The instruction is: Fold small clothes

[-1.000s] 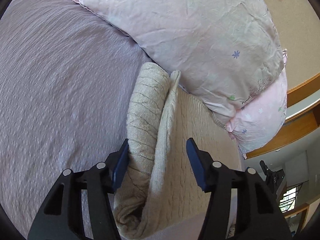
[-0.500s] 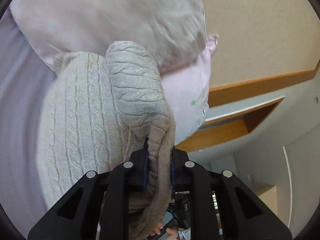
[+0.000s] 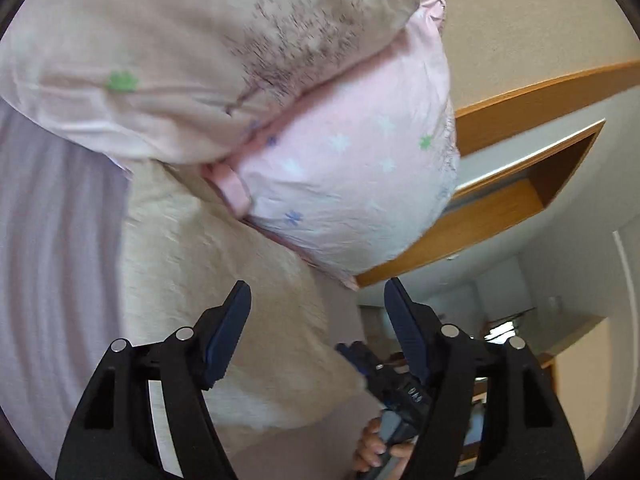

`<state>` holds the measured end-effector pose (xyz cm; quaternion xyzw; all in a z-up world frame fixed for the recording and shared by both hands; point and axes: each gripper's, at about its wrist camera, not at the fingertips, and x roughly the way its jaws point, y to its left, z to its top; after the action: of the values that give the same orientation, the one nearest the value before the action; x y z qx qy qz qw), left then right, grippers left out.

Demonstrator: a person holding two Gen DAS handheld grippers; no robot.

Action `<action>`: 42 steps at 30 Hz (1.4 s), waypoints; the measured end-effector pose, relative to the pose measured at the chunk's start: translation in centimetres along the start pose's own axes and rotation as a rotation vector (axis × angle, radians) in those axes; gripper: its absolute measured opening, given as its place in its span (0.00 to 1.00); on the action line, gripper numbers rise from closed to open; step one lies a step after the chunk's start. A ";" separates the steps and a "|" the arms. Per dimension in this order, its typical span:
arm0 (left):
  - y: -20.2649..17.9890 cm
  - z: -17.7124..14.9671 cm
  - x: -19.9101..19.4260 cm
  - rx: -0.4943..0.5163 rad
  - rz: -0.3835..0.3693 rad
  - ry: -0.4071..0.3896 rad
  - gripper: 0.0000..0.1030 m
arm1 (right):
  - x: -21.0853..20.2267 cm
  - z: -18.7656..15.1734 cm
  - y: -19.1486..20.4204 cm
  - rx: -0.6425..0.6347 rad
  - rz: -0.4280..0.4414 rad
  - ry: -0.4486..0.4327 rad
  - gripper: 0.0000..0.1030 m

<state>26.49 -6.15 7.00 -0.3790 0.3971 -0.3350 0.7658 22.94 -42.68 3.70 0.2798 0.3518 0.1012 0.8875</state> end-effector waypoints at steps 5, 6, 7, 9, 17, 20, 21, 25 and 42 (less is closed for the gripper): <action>3.9 -0.5 -1.3 -0.021 0.167 0.063 0.70 | 1.2 -0.2 -0.9 0.084 -0.023 0.057 0.62; 5.2 -1.4 -1.9 -0.018 0.180 0.077 0.70 | 0.4 -0.6 -0.9 0.086 -0.025 0.036 0.62; 5.5 -1.7 -2.3 -0.011 0.180 0.086 0.70 | -1.0 -1.1 -0.8 0.082 -0.024 -0.007 0.61; 5.8 -2.4 -3.1 0.006 0.163 0.091 0.70 | -4.1 -2.2 -0.5 0.082 0.029 -0.081 0.61; 6.2 -2.8 -5.4 0.013 0.153 0.076 0.71 | -1.8 -10.2 2.9 0.152 0.335 0.123 0.58; 5.7 -3.1 -6.3 0.011 0.140 0.074 0.71 | 1.1 -11.7 4.8 0.169 0.399 0.188 0.53; 5.6 -3.2 -6.8 0.019 0.141 0.068 0.71 | 1.8 -12.1 5.6 0.157 0.395 0.207 0.53; 5.1 -3.4 -8.7 0.066 0.161 0.036 0.73 | 3.9 -13.0 7.2 0.185 0.362 0.247 0.53; 6.7 -3.1 -11.7 0.073 0.187 -0.004 0.78 | 4.3 -15.6 13.2 0.048 0.370 0.070 0.06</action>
<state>19.82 5.68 4.19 -0.3129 0.4169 -0.2756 0.8077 15.66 -23.56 -0.50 0.3570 0.3274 0.2639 0.8341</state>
